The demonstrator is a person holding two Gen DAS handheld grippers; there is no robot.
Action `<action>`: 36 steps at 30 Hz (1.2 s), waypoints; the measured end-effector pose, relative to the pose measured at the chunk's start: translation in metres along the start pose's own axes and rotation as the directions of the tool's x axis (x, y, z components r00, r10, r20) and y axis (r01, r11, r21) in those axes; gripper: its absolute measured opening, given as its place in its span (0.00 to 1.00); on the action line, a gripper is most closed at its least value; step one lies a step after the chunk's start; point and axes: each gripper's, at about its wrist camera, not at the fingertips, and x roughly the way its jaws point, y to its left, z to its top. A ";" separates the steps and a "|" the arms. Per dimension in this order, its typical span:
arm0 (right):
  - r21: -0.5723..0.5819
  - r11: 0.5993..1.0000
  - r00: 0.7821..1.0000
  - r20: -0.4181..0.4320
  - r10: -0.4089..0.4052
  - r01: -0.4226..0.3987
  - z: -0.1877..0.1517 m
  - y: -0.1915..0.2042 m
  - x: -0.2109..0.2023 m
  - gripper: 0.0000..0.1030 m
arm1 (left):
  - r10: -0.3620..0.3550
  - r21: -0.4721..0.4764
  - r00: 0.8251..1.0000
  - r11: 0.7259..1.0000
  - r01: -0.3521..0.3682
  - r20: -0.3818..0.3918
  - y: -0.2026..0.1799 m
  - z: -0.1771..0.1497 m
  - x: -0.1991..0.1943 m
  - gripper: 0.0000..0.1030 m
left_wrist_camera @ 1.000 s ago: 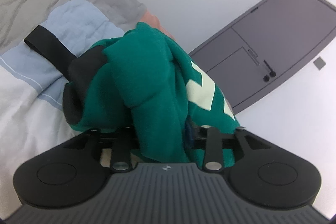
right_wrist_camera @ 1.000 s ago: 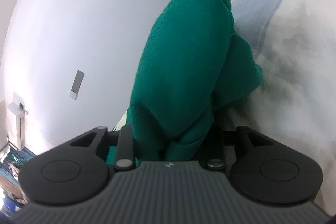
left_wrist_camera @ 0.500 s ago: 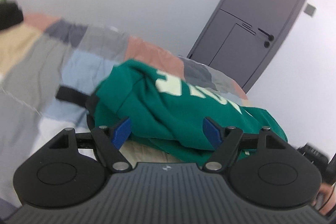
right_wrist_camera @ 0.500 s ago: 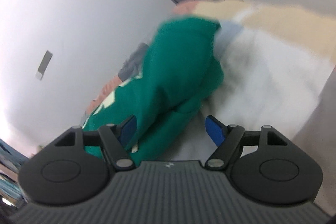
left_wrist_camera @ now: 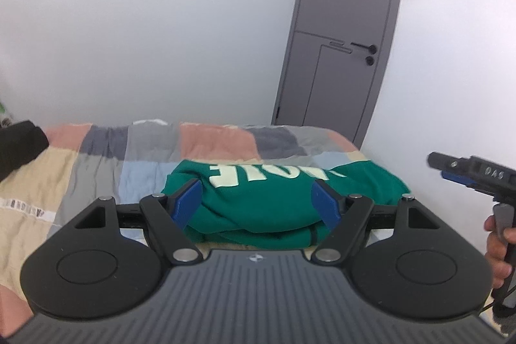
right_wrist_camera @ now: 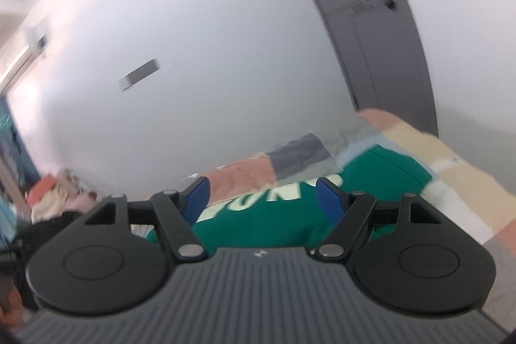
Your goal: Fold large clothes
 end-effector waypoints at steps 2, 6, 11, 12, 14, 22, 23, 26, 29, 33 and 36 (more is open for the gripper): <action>-0.031 0.999 1.000 0.001 0.014 -0.014 -0.005 0.013 -0.009 0.73 | 0.003 0.021 1.000 1.000 -0.003 0.016 -0.005 -0.001 -0.017 0.76; -0.095 0.994 0.999 -0.001 0.051 -0.051 -0.019 0.040 -0.033 0.72 | 0.027 0.079 0.999 0.996 -0.031 0.047 -0.017 -0.013 -0.043 0.76; -0.128 0.991 0.999 -0.018 0.031 -0.033 -0.048 0.055 -0.047 0.72 | 0.048 0.068 0.997 0.996 -0.052 0.057 -0.018 -0.029 -0.062 0.76; -0.141 0.990 1.000 -0.017 0.026 -0.028 -0.052 0.058 -0.051 0.72 | 0.052 0.068 0.997 0.996 -0.055 0.055 -0.017 -0.032 -0.063 0.76; -0.163 0.986 1.000 -0.021 0.021 -0.024 -0.060 0.059 -0.051 0.72 | 0.041 0.055 0.998 0.998 -0.043 0.042 -0.014 -0.037 -0.064 0.76; -0.194 0.981 0.997 -0.072 -0.034 0.019 -0.077 0.053 -0.050 0.72 | 0.038 0.035 0.999 0.999 -0.038 0.014 -0.011 -0.053 -0.056 0.77; -0.198 0.980 0.997 -0.071 -0.038 0.023 -0.079 0.053 -0.051 0.72 | 0.040 0.037 0.999 0.999 -0.040 0.009 -0.011 -0.054 -0.054 0.77; -0.197 0.980 0.996 -0.071 -0.047 0.032 -0.079 0.051 -0.051 0.72 | 0.042 0.036 0.999 0.998 -0.041 -0.003 -0.011 -0.057 -0.050 0.80; -0.203 0.979 0.996 -0.069 -0.052 0.037 -0.078 0.051 -0.050 0.72 | 0.042 0.035 0.999 0.999 -0.041 -0.002 -0.011 -0.057 -0.049 0.88; -0.227 0.973 0.996 -0.059 -0.066 0.051 -0.077 0.055 -0.049 0.77 | 0.086 0.053 0.996 0.995 -0.087 0.017 -0.013 -0.057 -0.050 0.98; -0.230 0.972 0.996 -0.052 -0.067 0.053 -0.076 0.057 -0.049 0.82 | 0.095 0.052 0.995 0.994 -0.096 0.015 -0.012 -0.057 -0.050 1.00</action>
